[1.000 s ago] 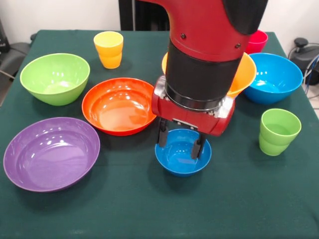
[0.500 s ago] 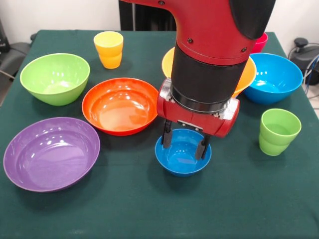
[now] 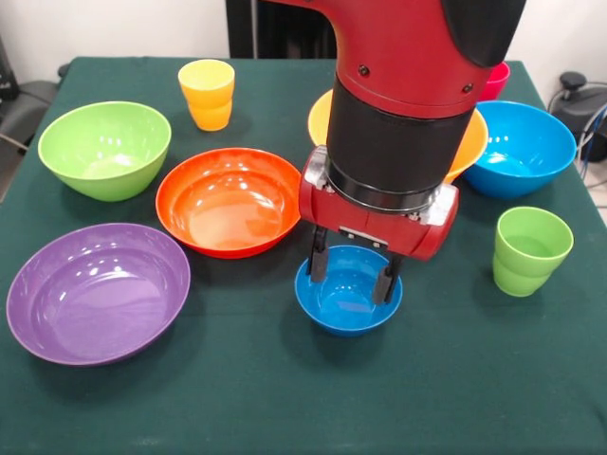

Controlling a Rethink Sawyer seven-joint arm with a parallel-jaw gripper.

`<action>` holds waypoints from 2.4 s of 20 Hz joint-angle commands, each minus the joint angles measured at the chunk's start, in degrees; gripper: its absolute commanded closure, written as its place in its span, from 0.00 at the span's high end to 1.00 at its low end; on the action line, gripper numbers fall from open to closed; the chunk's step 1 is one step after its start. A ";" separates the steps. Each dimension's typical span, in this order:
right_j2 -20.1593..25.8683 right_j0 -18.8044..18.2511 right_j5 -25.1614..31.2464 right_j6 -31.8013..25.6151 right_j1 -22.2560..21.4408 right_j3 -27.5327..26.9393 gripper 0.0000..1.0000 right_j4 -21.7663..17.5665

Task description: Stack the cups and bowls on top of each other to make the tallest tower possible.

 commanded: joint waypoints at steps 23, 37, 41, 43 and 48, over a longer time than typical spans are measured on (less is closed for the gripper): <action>4.29 3.06 -0.26 -7.42 4.41 -3.27 1.00 -2.54; 2.98 3.14 -1.92 -7.45 5.40 -3.28 1.00 -3.22; 2.57 3.59 -2.95 -6.35 5.23 -2.20 1.00 -3.48; 2.40 3.72 -2.91 -5.92 5.48 -2.56 1.00 -3.55; 2.14 3.82 -2.90 -5.56 5.59 -2.64 1.00 -3.65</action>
